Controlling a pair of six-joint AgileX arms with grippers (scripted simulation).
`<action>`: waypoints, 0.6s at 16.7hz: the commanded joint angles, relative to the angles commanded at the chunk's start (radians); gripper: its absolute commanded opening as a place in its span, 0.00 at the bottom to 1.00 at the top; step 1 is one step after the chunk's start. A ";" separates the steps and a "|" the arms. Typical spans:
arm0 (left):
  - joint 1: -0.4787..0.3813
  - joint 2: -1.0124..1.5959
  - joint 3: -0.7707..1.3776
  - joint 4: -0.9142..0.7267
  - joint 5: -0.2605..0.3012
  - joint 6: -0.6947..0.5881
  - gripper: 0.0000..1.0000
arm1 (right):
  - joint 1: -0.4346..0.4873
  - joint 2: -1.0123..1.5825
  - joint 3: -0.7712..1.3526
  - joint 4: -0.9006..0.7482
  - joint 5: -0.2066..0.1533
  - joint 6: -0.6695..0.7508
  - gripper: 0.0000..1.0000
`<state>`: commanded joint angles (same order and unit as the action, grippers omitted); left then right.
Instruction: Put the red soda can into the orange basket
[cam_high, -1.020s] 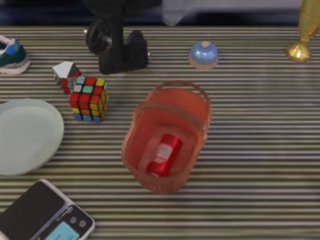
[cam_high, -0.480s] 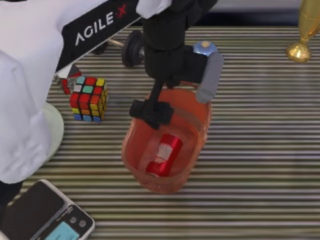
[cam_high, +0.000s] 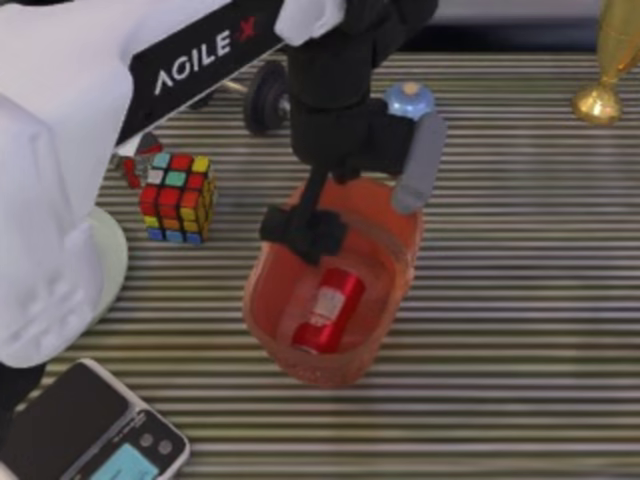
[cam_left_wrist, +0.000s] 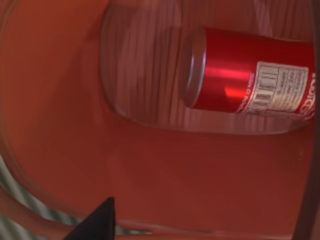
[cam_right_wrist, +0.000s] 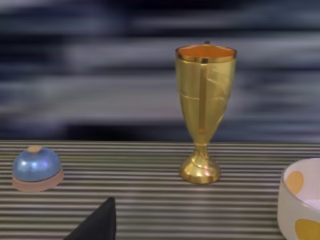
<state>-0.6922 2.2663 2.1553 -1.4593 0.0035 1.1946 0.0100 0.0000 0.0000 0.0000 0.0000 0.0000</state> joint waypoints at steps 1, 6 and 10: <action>0.000 -0.003 -0.021 0.018 0.000 0.000 1.00 | 0.000 0.000 0.000 0.000 0.000 0.000 1.00; -0.001 -0.008 -0.064 0.056 0.000 -0.001 1.00 | 0.000 0.000 0.000 0.000 0.000 0.000 1.00; -0.001 -0.008 -0.064 0.056 0.000 -0.001 0.77 | 0.000 0.000 0.000 0.000 0.000 0.000 1.00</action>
<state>-0.6931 2.2580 2.0909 -1.4033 0.0035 1.1936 0.0100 0.0000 0.0000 0.0000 0.0000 0.0000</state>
